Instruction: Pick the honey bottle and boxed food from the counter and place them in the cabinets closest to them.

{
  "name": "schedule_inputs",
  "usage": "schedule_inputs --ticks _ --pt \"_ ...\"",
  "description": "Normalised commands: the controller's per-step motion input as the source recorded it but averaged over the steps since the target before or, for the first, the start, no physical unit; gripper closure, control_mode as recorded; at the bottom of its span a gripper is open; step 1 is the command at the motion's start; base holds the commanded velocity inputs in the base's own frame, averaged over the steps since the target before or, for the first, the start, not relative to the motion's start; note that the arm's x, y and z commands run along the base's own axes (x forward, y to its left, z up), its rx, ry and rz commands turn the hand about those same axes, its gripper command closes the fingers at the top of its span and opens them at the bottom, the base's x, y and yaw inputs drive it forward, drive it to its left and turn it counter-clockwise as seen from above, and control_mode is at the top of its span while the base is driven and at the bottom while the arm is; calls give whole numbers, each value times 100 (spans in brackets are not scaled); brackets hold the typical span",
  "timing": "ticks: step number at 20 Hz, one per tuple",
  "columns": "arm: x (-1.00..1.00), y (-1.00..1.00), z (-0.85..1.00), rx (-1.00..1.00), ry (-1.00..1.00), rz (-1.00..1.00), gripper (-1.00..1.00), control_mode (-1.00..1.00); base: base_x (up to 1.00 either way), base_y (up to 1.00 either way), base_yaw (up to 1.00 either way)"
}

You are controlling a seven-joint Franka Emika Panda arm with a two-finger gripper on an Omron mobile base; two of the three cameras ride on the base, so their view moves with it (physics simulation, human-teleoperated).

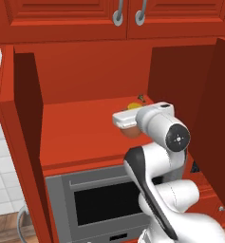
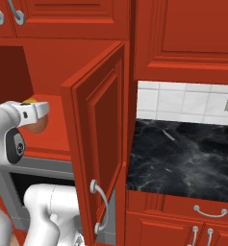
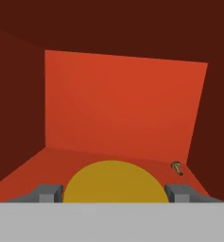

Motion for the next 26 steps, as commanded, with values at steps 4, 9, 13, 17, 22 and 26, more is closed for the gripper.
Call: schedule_inputs --ticks 4,9,13,17,22,26 --pt "23 3 -31 0 0 0 100 -100 0 0 0" --pt "22 2 -29 0 0 0 100 -100 0 0 0" --pt "21 2 -21 0 0 0 100 -100 0 0 0" --pt "10 2 -10 -2 0 0 100 -100 0 0 0" --pt "1 0 0 0 0 0 100 -100 0 0 0" --pt "24 0 -5 0 0 0 100 -100 0 0 0"
